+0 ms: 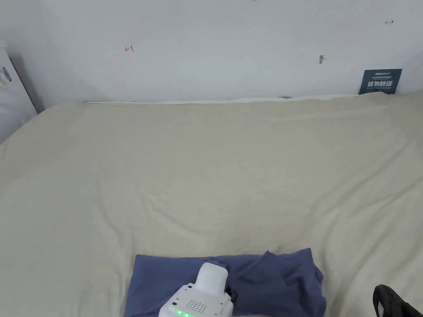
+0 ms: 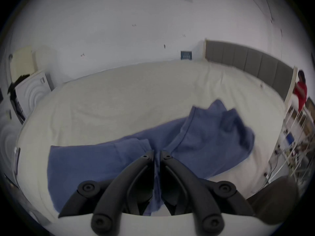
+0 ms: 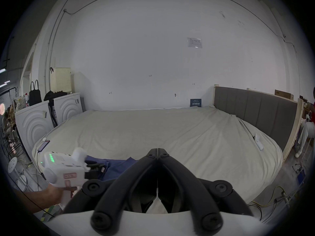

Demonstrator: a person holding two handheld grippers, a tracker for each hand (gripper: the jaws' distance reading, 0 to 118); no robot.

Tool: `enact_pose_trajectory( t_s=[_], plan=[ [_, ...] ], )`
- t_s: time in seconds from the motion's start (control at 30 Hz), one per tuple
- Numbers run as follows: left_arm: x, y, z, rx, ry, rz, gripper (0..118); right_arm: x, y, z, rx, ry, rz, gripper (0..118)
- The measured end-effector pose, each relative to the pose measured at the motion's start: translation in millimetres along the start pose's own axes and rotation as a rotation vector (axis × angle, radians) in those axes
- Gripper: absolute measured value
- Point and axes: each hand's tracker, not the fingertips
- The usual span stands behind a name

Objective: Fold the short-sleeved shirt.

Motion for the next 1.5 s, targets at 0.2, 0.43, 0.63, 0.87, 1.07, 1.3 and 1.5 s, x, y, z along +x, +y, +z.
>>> enact_pose_trajectory(
  t_s=[0.2, 0.43, 0.63, 0.87, 1.07, 1.3, 1.5],
  plan=[
    [-101, 2, 73, 0.191, 0.092, 0.311, 8, -16, 3, -3, 0.007, 0.038, 0.004, 0],
    [-201, -13, 45, -0.045, 0.086, 0.402, 118, -35, 5, -5, -0.002, 0.096, -0.004, 0],
    [-199, -27, -5, -0.223, 0.099, 0.362, 101, -38, 1, -7, -0.059, 0.113, 0.035, 0],
    [-159, -30, 0, -0.180, 0.151, 0.334, 9, -27, 0, -7, -0.087, 0.069, 0.026, 0],
    [-178, -25, 40, -0.094, 0.097, 0.379, 8, -28, 6, -9, -0.081, 0.055, 0.046, 0],
    [-241, -20, 90, -0.097, 0.196, 0.388, 8, -46, 10, -15, -0.067, 0.088, 0.060, 0],
    [-285, -12, 135, -0.066, 0.369, 0.358, 8, -61, 9, -18, -0.068, 0.133, 0.046, 0]
  ],
)
